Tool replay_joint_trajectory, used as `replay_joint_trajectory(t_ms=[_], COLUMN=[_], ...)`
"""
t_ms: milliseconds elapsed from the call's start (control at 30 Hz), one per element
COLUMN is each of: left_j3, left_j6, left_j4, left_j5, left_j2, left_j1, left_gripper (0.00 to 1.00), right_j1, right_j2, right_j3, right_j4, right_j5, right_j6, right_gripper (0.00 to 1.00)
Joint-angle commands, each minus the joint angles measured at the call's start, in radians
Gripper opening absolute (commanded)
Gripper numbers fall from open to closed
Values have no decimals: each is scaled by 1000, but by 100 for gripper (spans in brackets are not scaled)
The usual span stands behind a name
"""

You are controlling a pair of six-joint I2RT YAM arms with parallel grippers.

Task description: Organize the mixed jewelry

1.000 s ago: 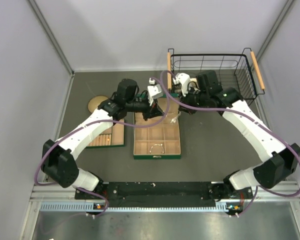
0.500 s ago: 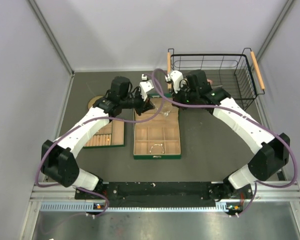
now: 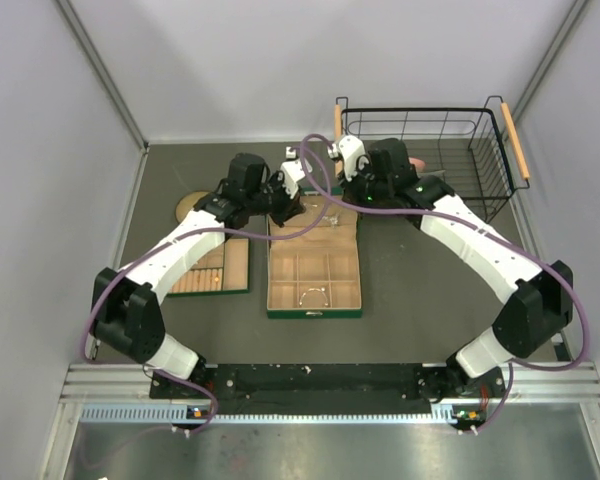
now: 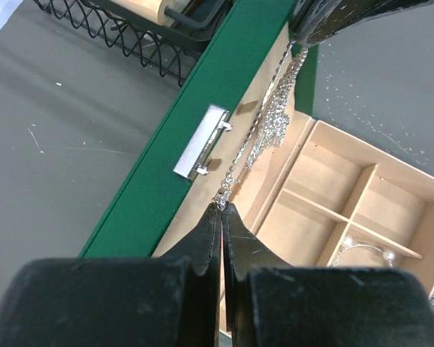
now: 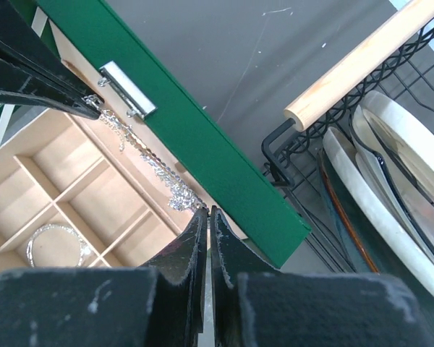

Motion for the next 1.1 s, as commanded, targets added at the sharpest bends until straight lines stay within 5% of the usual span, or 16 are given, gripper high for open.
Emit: replay_joint_trajectory(t_ms=[0, 1067], left_j3=[35, 55], left_j6=[-9, -28], left_j4=[57, 77], left_j5=[-31, -45], left_j2=[32, 15], left_j1=[3, 6], left_gripper=[0, 0], right_j1=[11, 17], right_j2=[9, -74], right_j3=[-8, -37], right_j4=[65, 85], right_j5=[24, 84], right_j6=[21, 38], right_gripper=[0, 0])
